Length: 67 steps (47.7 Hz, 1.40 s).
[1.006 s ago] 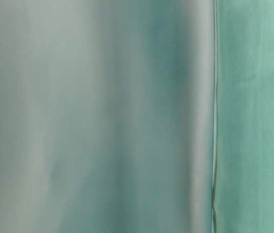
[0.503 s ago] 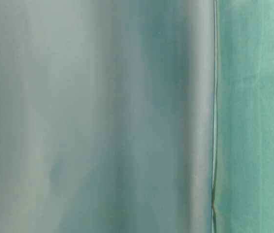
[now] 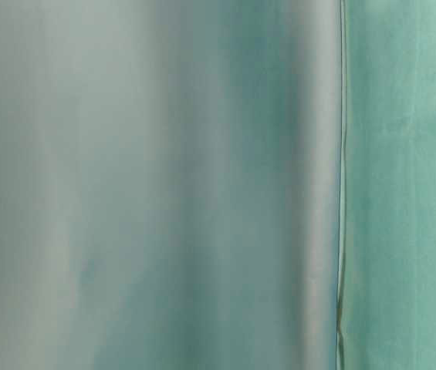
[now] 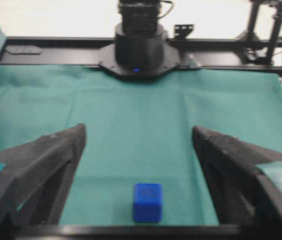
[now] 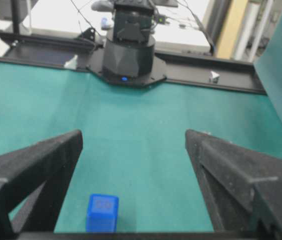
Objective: Handover the blue block to the right arm after grasping it with the left arm, then place it in the designated position.
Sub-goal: 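Open the left gripper and start moving it toward the blue cube, then move the open left gripper over the blue cube and lower around it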
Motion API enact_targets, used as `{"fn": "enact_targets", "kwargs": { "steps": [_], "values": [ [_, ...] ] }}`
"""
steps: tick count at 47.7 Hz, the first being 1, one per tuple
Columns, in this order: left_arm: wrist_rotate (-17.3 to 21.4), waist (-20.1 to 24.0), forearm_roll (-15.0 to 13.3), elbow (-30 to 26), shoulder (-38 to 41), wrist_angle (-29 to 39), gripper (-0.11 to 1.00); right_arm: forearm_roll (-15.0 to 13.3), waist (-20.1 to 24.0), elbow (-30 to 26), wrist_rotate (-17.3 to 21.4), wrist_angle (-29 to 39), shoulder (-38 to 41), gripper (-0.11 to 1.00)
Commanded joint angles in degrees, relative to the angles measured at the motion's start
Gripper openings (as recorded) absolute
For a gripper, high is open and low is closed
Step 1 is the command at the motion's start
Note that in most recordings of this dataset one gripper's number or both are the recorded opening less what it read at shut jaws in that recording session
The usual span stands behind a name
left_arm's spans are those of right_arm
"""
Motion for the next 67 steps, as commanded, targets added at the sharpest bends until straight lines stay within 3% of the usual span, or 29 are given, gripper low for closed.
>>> {"fn": "enact_targets", "kwargs": {
  "steps": [1, 32, 49, 67],
  "values": [
    [-0.09, 0.0, -0.09, -1.76, 0.62, -0.7, 1.0, 0.18, -0.09, -1.49, 0.0, -0.35, 0.35, 0.95],
    [-0.09, 0.0, -0.09, -12.22, 16.79, -6.68, 1.0, 0.09, -0.09, -1.49, 0.0, -0.62, 0.88, 0.95],
    [-0.09, 0.0, -0.09, -22.24, 29.79, -6.5, 1.0, 0.0, -0.09, -1.49, -0.09, -0.62, 1.14, 0.95],
    [0.0, 0.0, -0.09, -26.72, 34.28, -3.52, 1.0, 0.0, -0.09, -1.49, -0.09, -0.62, 1.14, 0.95]
  ]
}}
